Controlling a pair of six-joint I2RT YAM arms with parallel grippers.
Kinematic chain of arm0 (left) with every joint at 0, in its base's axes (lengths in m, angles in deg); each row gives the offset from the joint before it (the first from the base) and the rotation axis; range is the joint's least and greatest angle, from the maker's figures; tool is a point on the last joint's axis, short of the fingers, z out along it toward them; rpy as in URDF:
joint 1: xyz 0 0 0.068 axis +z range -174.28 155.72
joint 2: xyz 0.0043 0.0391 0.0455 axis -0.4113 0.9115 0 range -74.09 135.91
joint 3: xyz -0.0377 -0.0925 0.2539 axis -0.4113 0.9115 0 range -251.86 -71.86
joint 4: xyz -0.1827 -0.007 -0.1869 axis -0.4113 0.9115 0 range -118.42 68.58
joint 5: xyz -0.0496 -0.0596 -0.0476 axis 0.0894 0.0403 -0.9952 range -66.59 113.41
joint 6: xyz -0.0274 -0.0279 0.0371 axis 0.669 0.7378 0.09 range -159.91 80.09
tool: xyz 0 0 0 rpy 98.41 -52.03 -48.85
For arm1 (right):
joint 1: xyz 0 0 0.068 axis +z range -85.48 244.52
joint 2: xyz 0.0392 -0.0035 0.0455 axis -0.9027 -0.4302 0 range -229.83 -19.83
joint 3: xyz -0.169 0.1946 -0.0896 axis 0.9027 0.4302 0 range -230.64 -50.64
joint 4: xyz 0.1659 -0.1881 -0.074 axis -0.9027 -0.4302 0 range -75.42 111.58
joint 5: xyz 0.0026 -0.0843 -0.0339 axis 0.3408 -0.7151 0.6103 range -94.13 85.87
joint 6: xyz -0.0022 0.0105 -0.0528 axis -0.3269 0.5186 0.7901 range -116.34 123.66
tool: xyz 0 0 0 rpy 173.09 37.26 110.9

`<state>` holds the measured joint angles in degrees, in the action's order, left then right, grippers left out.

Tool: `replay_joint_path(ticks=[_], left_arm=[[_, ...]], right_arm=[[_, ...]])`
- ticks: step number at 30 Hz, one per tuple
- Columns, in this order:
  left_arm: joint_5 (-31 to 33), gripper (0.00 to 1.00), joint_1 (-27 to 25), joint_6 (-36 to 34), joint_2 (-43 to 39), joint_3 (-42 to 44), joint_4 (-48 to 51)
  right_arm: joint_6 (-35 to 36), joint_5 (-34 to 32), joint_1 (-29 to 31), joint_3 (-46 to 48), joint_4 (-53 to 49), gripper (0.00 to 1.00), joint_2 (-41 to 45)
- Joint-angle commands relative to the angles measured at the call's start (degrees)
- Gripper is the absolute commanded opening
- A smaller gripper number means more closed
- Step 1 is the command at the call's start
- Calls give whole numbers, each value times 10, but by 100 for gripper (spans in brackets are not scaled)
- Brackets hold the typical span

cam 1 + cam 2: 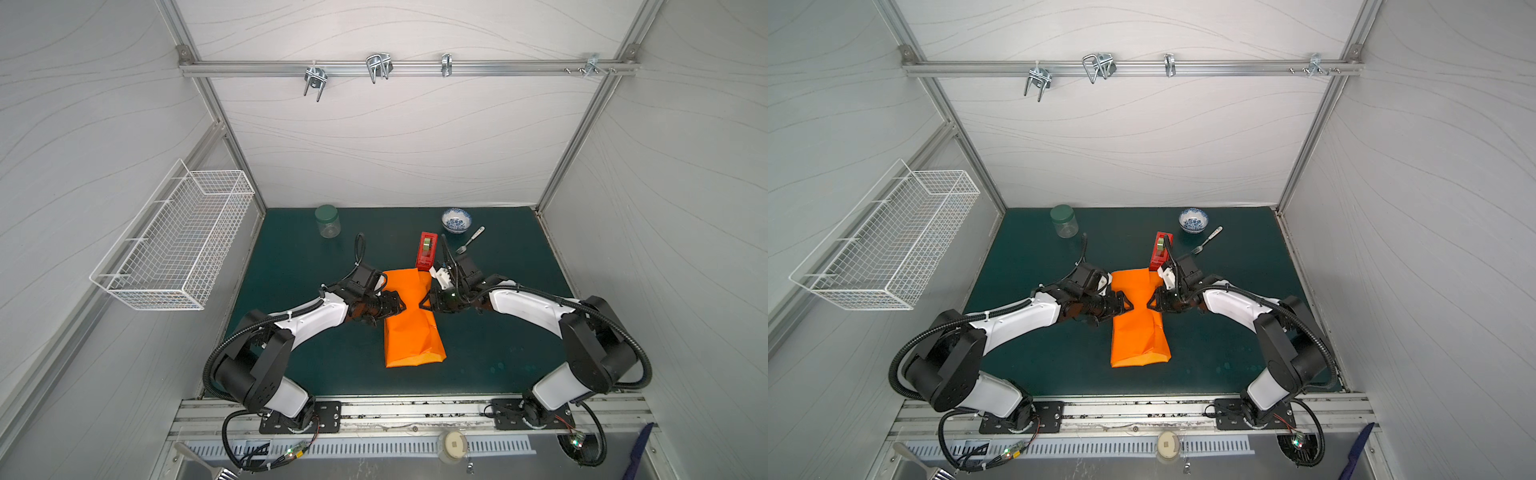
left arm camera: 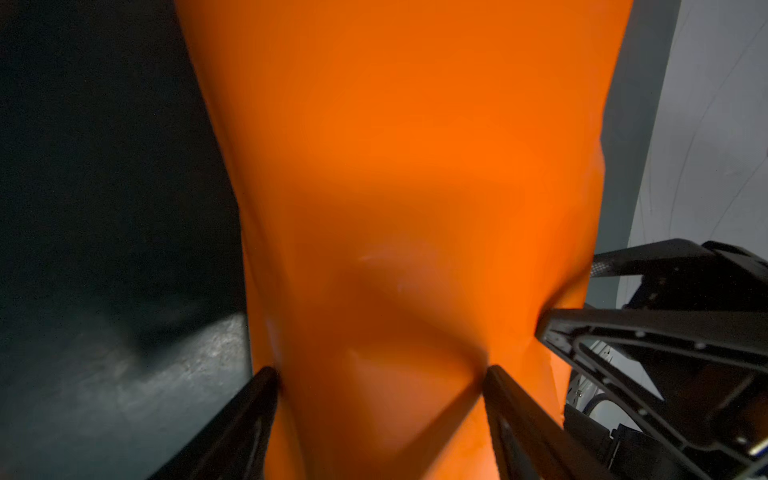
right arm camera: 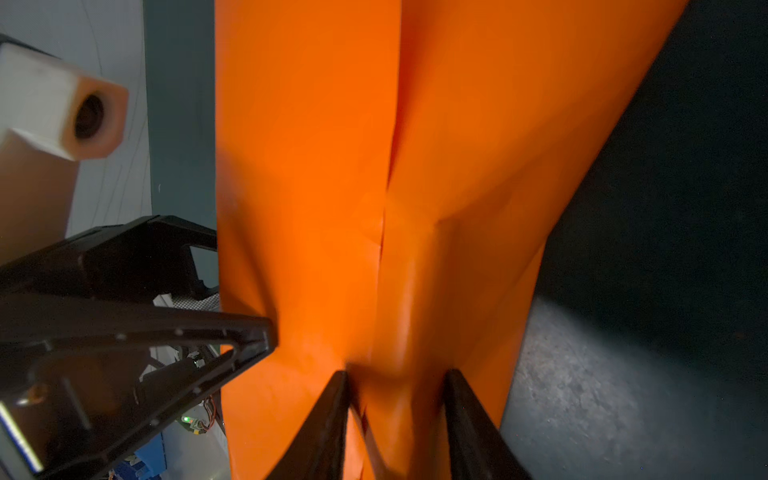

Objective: Wrap the gift box in paper

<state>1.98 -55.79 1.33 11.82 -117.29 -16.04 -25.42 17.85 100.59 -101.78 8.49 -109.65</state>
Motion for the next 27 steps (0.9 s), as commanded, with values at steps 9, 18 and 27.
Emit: replay_joint_path(ticks=[9,18,27], left_arm=[[22,73,-4,-21,24,-14,22],[37,72,-3,-15,23,11,15],[37,73,-3,-17,17,9,14]], right_arm=[[20,-12,1,-14,-53,53,6],[46,-44,-8,-27,-105,80,40],[40,-7,5,-44,-81,99,-14]])
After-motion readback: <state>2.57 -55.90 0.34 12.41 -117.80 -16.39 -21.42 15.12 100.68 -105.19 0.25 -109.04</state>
